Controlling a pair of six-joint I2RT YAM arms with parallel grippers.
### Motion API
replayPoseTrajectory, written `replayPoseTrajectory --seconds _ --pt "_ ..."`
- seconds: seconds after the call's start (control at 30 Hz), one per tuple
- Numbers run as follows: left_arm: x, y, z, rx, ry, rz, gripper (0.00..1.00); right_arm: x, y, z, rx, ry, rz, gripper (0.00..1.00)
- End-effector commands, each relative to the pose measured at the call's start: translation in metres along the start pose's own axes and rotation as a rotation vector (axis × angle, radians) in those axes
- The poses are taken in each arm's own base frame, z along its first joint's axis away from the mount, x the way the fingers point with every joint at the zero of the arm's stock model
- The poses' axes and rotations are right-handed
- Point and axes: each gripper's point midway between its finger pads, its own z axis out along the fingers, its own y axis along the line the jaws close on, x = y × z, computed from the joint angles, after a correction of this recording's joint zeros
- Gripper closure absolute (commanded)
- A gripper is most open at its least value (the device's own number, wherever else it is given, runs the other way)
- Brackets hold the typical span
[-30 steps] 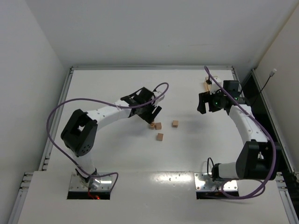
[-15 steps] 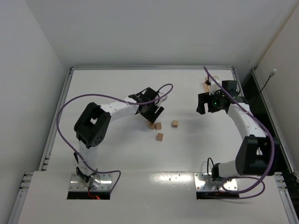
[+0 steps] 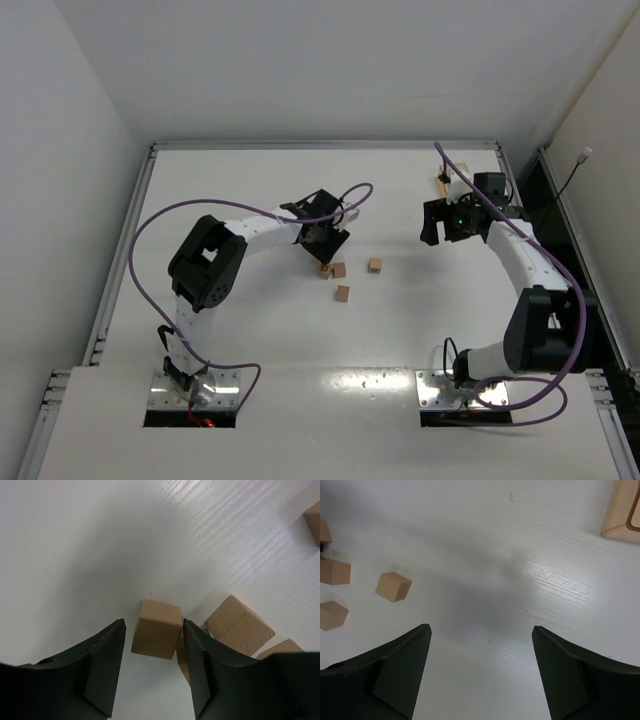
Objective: Build the wood block tower
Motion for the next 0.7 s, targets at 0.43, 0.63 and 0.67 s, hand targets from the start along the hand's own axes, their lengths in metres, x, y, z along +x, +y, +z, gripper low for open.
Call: replayPoseTrajectory --seconds 0.43,0.63,0.67 --pt "-0.028 0.008 -0.008 -0.057 0.021 -0.371 1.00 -0.011 -0.005 0.009 0.003 -0.024 0.027 0.20" --pt "-0.029 0.023 -0.005 -0.206 0.008 -0.635 1.00 -0.012 -0.003 0.009 -0.008 -0.019 0.039 0.20" --pt "-0.021 0.023 0.005 -0.213 0.033 -0.645 1.00 -0.012 -0.003 0.009 -0.008 -0.019 0.039 0.20"
